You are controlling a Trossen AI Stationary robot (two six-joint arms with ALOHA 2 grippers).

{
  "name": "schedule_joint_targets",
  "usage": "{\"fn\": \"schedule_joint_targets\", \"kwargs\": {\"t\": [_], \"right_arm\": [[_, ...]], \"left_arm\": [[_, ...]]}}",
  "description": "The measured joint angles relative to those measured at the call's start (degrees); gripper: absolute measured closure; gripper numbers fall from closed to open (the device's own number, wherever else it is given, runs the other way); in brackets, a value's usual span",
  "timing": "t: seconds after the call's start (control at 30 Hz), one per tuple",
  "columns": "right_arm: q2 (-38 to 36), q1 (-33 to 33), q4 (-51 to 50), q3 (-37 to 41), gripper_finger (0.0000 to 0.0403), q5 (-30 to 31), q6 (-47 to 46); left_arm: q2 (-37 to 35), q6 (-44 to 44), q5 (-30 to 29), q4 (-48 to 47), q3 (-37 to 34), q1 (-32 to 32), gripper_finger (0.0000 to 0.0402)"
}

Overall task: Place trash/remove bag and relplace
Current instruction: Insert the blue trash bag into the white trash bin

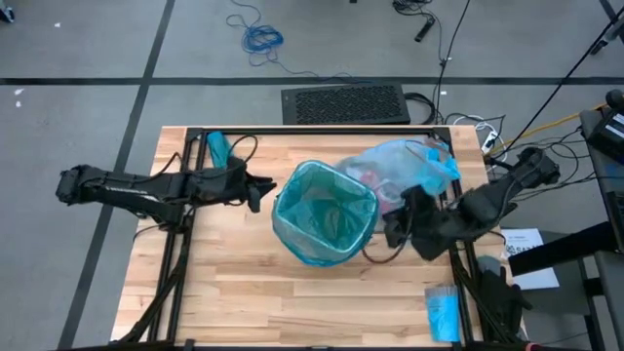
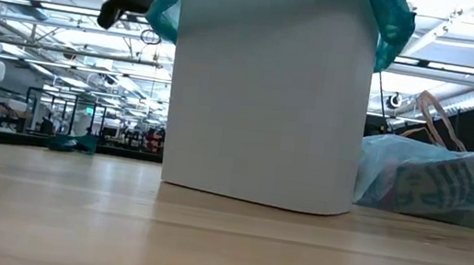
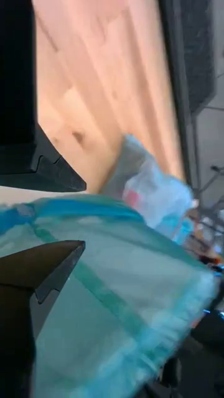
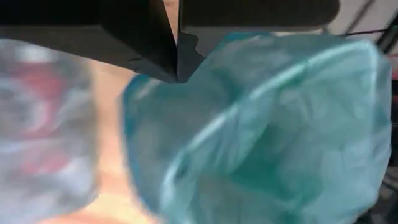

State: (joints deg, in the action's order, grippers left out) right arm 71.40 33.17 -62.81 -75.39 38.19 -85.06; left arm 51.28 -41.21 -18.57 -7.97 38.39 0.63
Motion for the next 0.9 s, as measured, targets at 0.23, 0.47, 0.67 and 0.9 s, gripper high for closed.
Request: {"fn": "schedule_joint_targets", "kwargs": {"t": [0.23,0.47,0.67,0.9], "right_arm": [[0.04,-2.57,19.32,9.05,0.0403,-0.72,4.25],[-0.13,-8.25,21.79,9.59,0.0403,-4.69,12.26],[-0.24,-13.52,20.88,9.70,0.0403,-7.08,17.29],[-1.58,-20.17,22.56,9.67,0.0403,-10.34,23.93]], "left_arm": [[1.85,-0.35,8.79,4.83,-0.02,-0.99,0.0269],[3.75,-2.00,15.68,10.02,-0.04,-0.99,0.0269],[3.72,-3.08,21.95,12.60,0.03,1.02,0.0269],[4.05,-4.61,27.89,8.57,0.02,3.71,0.0269]]}}
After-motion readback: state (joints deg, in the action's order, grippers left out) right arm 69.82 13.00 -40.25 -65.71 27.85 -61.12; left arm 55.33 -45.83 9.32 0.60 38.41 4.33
